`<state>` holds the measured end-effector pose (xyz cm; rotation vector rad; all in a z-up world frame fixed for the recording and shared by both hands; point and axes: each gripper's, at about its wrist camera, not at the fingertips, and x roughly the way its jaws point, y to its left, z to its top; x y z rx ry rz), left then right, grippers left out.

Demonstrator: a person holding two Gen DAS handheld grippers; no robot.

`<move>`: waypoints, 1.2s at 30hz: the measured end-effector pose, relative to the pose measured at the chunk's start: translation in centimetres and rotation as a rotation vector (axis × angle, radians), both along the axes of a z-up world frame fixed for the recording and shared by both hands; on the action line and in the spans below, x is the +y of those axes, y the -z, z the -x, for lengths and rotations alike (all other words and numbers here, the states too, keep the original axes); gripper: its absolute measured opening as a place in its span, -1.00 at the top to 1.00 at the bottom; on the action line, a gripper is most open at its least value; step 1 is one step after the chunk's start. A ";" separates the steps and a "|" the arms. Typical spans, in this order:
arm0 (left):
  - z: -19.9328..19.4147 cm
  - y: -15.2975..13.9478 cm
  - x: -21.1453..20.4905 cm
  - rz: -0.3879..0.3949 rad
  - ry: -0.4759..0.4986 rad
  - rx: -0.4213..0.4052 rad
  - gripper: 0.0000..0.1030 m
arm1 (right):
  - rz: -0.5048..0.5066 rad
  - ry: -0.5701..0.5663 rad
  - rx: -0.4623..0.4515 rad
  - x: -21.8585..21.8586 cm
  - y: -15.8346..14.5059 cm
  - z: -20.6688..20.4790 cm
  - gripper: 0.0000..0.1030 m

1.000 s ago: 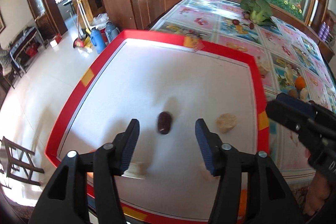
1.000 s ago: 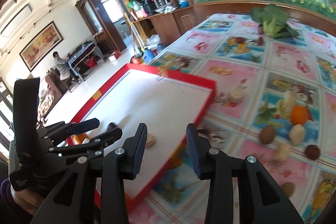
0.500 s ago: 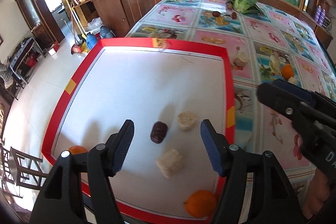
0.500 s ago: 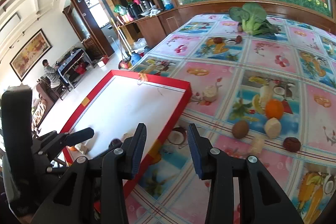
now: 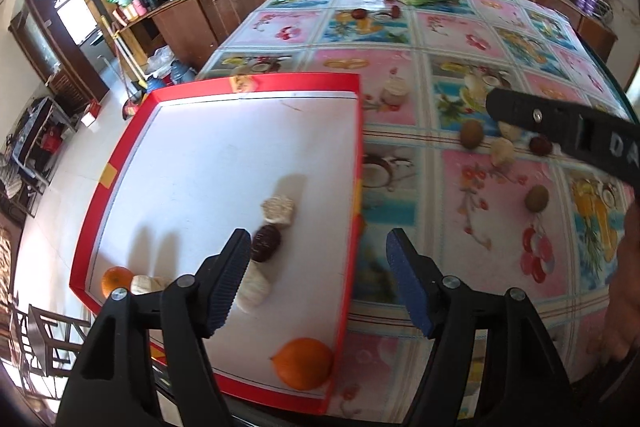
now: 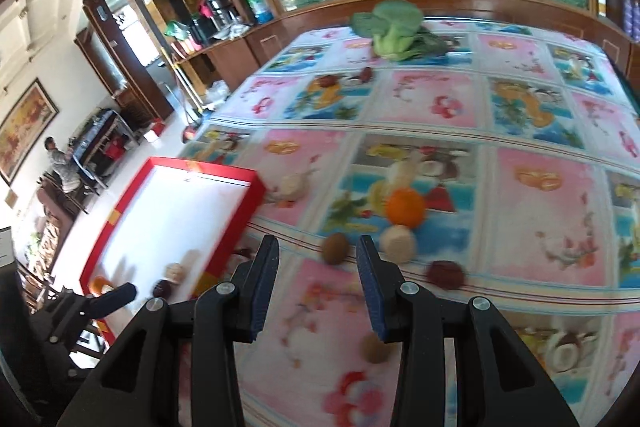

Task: Organize fruits
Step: 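Return both grippers from the tray to the fruit on the table, then grasp the brown kiwi with the left gripper while the right gripper grasps a date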

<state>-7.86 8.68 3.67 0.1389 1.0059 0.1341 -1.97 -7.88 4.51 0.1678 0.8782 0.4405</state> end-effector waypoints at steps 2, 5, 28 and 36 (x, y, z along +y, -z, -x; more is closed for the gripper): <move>0.2 0.0 -0.7 -0.001 0.019 0.005 -0.38 | 0.016 -0.006 0.015 -0.9 0.3 -0.2 0.23; 0.5 -0.1 -1.5 0.005 0.047 0.004 -0.38 | 0.041 -0.008 0.029 -2.4 0.8 -0.4 0.23; -0.4 1.2 -7.2 0.101 0.209 0.055 -0.38 | 0.128 0.053 0.120 -10.1 2.9 -2.1 0.22; -0.2 2.2 -8.4 0.123 0.231 0.088 -0.38 | 0.135 0.016 0.136 -9.3 3.1 -1.8 0.22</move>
